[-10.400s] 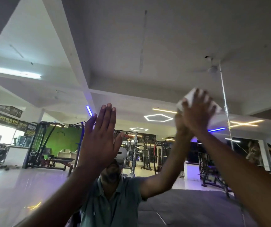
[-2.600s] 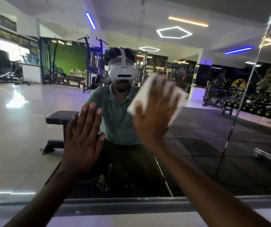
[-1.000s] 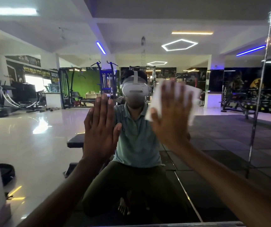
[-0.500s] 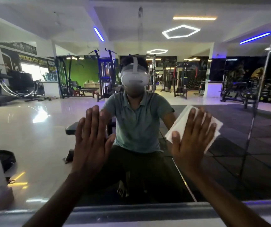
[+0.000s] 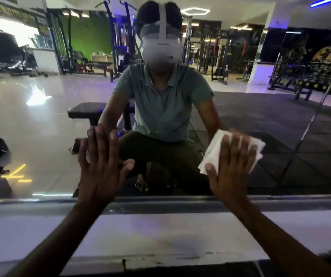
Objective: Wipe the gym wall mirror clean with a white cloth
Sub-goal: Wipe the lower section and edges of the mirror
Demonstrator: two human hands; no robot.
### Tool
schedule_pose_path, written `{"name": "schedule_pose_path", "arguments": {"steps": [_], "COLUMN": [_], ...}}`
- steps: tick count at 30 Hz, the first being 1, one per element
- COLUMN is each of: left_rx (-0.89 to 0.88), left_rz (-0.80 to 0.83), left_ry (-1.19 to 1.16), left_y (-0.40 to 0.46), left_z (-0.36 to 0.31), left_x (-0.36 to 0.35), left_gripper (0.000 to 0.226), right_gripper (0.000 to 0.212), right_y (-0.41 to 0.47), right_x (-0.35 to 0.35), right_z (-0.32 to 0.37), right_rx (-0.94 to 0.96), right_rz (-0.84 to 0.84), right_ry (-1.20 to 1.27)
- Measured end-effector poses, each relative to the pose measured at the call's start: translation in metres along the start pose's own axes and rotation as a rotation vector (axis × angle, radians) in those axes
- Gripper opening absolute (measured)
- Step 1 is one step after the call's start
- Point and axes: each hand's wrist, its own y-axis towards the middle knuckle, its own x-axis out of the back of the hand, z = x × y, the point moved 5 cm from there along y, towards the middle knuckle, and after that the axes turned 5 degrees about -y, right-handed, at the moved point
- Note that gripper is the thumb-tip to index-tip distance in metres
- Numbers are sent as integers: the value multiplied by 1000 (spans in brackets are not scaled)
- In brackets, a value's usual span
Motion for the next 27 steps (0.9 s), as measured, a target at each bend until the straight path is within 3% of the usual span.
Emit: {"name": "schedule_pose_path", "arguments": {"steps": [2, 4, 9, 13, 16, 20, 24, 27], "left_rx": [2, -17, 20, 45, -26, -32, -41, -39], "left_rz": [-27, -48, -48, 67, 135, 88, 64, 68], "left_ry": [29, 19, -5, -87, -53, -9, -3, -18], "left_y": [-4, -4, -5, -47, -77, -77, -77, -77], "left_z": [2, 2, 0, -23, -32, -29, -32, -33], "left_x": [-7, -10, -4, -19, -40, -50, -50, -48], "left_gripper": [88, 90, 90, 86, 86, 87, 89, 89], "right_gripper": [86, 93, 90, 74, 84, 99, 105, 106], "right_y": [-29, -38, -37, -41, -64, -89, -83, -74], "right_x": [-12, -23, -33, -33, -33, -27, -32, -38], "right_z": [3, 37, 137, 86, -11, -104, -38, 51], "right_rx": [-110, -100, 233, 426, 249, -154, -627, -715], "right_rz": [62, 89, 71, 68, 82, 88, -24, 7], "right_ry": [9, 54, 56, 6, -37, -56, 118, 179]}}
